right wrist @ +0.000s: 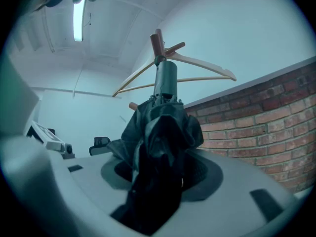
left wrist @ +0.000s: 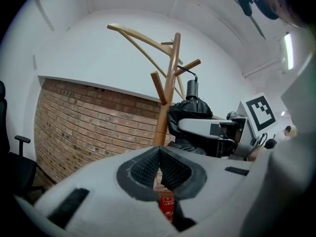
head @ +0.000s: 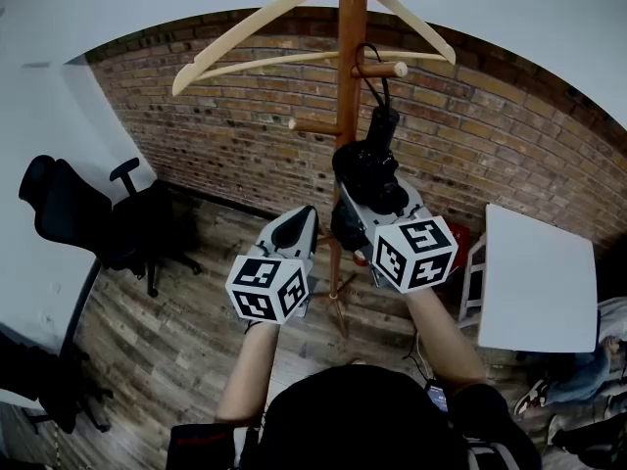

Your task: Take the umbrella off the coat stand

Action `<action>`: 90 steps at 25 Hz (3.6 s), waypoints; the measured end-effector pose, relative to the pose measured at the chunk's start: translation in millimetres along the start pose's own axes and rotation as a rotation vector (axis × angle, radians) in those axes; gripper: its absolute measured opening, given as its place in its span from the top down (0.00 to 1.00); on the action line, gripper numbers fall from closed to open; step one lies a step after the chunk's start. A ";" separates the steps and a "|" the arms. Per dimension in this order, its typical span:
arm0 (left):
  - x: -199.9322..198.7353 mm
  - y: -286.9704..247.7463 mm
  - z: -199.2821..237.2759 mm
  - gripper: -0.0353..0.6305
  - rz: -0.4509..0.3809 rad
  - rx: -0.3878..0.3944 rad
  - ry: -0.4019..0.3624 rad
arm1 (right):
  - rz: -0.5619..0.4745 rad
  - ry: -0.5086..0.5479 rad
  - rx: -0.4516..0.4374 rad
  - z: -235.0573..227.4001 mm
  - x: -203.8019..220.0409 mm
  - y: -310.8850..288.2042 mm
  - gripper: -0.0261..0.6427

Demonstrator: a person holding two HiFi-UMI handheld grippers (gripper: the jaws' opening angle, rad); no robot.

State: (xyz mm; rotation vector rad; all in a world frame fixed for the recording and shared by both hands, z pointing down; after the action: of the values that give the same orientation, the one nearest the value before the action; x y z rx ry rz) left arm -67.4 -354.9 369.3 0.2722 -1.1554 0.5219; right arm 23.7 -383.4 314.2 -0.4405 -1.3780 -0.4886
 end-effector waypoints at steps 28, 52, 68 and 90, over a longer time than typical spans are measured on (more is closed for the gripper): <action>-32.5 -16.9 -32.6 0.92 -0.048 0.086 -0.056 | -0.097 0.028 0.012 -8.1 -50.7 19.7 0.61; -54.1 -18.3 -53.6 0.92 -0.088 0.151 -0.083 | -0.155 0.055 0.043 -11.7 -83.4 37.3 0.61; -39.0 -13.0 -63.7 0.92 -0.050 0.181 -0.065 | -0.126 0.038 0.081 -9.3 -73.8 53.8 0.61; -20.5 24.2 -69.8 0.92 -0.001 0.233 -0.051 | -0.075 0.023 0.171 13.0 -59.0 82.8 0.61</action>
State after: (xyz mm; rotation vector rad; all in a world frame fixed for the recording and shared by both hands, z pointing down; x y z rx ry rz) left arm -30.7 -307.1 321.9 0.4897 -1.1445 0.6527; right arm 52.9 -303.8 256.7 -0.2439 -1.4045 -0.4321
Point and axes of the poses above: the fingertips, and each gripper's own axes: y backward along the fingers, z to its left, x out of its underside, the point moved 1 cm from there along y, backward along the fingers, and after that the axes turned 12 degrees about y, right-handed, at the moved point
